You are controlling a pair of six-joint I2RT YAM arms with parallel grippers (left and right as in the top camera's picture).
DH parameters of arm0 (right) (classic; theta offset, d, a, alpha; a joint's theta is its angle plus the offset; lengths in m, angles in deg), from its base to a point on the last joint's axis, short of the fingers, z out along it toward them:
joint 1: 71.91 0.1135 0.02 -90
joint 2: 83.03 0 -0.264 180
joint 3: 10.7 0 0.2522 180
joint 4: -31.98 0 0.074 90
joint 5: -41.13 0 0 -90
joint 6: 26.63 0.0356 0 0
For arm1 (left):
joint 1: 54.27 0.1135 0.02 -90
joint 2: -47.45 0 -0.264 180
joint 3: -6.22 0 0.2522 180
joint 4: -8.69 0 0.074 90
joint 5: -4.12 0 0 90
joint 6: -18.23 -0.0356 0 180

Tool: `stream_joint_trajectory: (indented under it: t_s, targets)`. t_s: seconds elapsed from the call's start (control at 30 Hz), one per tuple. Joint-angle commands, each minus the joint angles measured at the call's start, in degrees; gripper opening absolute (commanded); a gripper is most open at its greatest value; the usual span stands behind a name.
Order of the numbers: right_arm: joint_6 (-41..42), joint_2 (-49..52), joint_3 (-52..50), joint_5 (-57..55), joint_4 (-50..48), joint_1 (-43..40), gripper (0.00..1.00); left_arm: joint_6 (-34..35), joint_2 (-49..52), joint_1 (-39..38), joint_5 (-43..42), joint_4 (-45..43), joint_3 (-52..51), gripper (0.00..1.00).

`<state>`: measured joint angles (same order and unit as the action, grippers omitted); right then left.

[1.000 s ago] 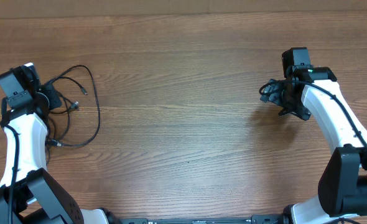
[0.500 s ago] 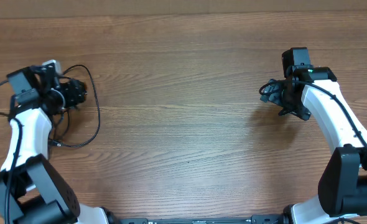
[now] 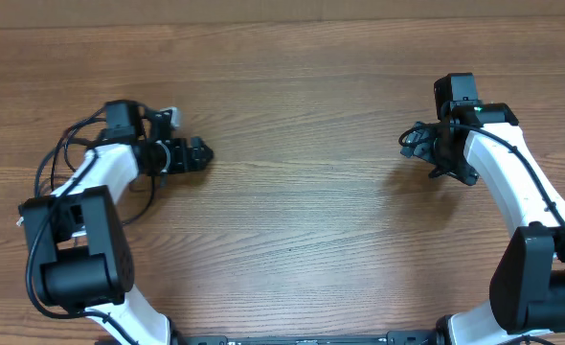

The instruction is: Untangle cables

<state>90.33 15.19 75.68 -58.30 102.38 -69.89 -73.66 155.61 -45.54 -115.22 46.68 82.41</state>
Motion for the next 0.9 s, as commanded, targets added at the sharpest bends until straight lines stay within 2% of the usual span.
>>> stream_joint_trajectory:
  t_s: [0.0,0.07,0.37,0.87]
  targets:
    - [-0.02,0.31,-0.28,-0.83,-0.02,0.15,1.00,-0.20,2.19,-4.74,-0.63,0.85,-0.42,0.96]
    - [-0.04,0.31,-0.28,-0.83,-0.02,0.15,1.00,-0.17,2.05,-6.62,-0.46,1.18,-0.42,1.00]
    - [-0.02,0.31,-0.28,-0.83,-0.02,0.15,1.00,4.72,1.55,-9.03,3.13,4.68,-0.42,1.00]
    - [-0.04,0.31,-0.28,-0.83,-0.02,0.15,1.00,4.70,-0.52,-10.34,6.27,7.04,-1.66,1.00]
